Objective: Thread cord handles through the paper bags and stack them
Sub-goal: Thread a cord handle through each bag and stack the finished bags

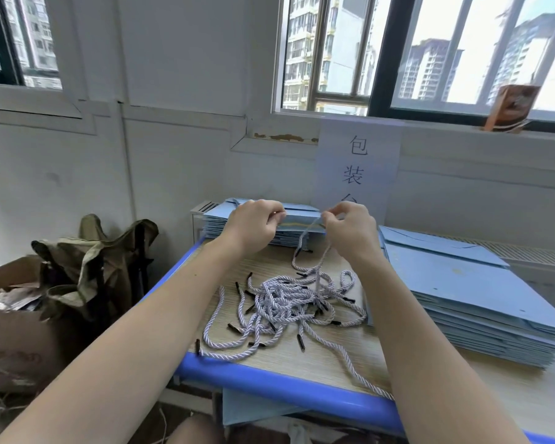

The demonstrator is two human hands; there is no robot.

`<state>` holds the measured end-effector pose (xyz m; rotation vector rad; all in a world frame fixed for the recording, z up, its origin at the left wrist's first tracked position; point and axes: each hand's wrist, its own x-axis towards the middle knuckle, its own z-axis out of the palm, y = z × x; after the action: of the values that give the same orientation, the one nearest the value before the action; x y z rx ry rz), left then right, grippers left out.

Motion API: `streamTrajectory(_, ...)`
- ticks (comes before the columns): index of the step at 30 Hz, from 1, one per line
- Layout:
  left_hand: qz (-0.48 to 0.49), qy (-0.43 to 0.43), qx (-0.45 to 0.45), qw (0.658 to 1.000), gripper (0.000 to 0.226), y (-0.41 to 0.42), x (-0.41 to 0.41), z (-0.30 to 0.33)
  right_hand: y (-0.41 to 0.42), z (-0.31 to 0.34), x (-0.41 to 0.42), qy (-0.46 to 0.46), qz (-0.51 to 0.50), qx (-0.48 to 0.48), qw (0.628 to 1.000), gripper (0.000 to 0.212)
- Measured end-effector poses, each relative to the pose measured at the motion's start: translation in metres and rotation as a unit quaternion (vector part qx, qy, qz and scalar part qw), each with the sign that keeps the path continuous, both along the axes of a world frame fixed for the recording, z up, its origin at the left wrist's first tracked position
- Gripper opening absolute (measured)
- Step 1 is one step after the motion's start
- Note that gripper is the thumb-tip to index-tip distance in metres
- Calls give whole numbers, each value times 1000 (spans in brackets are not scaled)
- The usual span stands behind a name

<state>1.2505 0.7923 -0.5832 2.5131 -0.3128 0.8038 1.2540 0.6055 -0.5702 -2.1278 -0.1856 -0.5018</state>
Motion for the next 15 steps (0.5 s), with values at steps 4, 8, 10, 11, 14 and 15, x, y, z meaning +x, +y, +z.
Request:
streamTrajectory(4,-2,-3,-4,1000,21,1,0,1,0,1,2,80,27,115,990,16)
streamTrajectory(8,-5,-5,-2,1000,20,0,1,0,1,6,-4,121,83,185,972,12)
streamTrajectory(10,-4,-6,-1,1000,20,-1,1,0,2,6,-8,152,130,191,961,11)
streamTrajectory(11,-3,-7,-1,1000,20,-1,1,0,1,5,-8,164,147,181,958,17)
streamTrajectory(14,-4,-8,4,1000,20,-1,1,-1,0,1,-5,166,156,122,966,30)
streamTrajectory(15,-5,-8,5,1000,20,-1,1,-2,-1,0,-4,164,154,111,968,27)
